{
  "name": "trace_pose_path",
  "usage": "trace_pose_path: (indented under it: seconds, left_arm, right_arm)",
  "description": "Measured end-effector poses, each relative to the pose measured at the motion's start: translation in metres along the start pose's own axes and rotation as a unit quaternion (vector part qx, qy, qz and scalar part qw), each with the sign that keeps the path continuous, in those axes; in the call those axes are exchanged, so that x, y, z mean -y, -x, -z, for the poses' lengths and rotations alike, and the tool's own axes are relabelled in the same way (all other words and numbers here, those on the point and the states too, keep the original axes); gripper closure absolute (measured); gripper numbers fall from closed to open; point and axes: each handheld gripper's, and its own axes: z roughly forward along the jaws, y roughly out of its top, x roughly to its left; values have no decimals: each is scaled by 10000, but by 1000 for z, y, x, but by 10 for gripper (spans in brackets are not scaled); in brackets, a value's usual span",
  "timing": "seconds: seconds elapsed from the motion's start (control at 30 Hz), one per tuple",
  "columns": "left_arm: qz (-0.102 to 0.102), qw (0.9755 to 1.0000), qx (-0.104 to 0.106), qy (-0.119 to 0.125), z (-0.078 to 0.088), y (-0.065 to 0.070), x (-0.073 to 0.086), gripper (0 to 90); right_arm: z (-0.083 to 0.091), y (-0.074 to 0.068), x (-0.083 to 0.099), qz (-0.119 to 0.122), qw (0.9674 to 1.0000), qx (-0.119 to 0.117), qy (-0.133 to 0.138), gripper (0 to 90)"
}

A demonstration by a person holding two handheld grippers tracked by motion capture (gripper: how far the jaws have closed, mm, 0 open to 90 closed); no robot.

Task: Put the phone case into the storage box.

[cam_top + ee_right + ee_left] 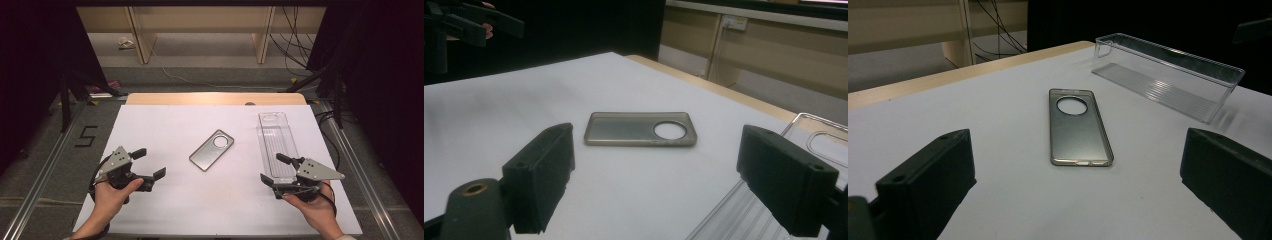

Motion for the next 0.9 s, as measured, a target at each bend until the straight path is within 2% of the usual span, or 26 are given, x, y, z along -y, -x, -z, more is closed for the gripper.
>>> trace_pose_path:
  seconds: [0.2,0.3,0.33,0.37,0.4,0.47,0.53,0.6,0.73,0.77,0.8,0.83,0.87,0.9]
  left_arm:
    - [30,10000,8,11,0,0,0,8]
    - [73,10000,13,26,0,0,0,8]
    - [73,10000,7,23,0,0,0,8]
    - [72,10000,5,19,0,0,1,8]
    - [61,10000,12,-12,-1,-1,1,8]
    - [59,10000,11,-25,-1,0,1,8]
    - [79,10000,19,-5,-2,0,1,8]
    - [75,10000,18,-3,-2,0,1,8]
    - [73,10000,18,-14,-2,0,1,8]
    - [66,10000,16,-14,-2,0,1,8]
    - [66,10000,16,-14,-2,0,1,8]
    - [62,10000,15,-17,-2,0,1,8]
    - [59,10000,16,-19,-2,0,1,8]
    - [53,10000,18,-23,-2,0,1,9]
  right_arm:
    - [-1,-1,-1,12,10000,45,11,178]
    - [-4,-5,-4,9,10000,48,26,280]
    - [-4,-5,-4,9,10000,48,26,280]
    - [-8,-9,-9,115,9999,-63,4,443]
    - [-12,-13,-13,232,9996,-176,-27,502]
    - [-18,-18,-18,440,9986,-235,-146,579]
    - [-26,-24,-22,486,9978,-385,-214,653]
    - [-29,-25,-23,535,9975,-385,-261,683]
    - [-51,-31,-28,627,9953,-520,-516,816]
    - [-65,-32,-31,573,9943,-589,-678,859]
    - [-65,-32,-31,573,9943,-589,-678,859]
    - [-80,-34,-33,566,9934,-625,-777,900]
    - [-80,-34,-33,566,9934,-625,-777,900]
    - [-97,-36,-36,563,9922,-636,-914,900]
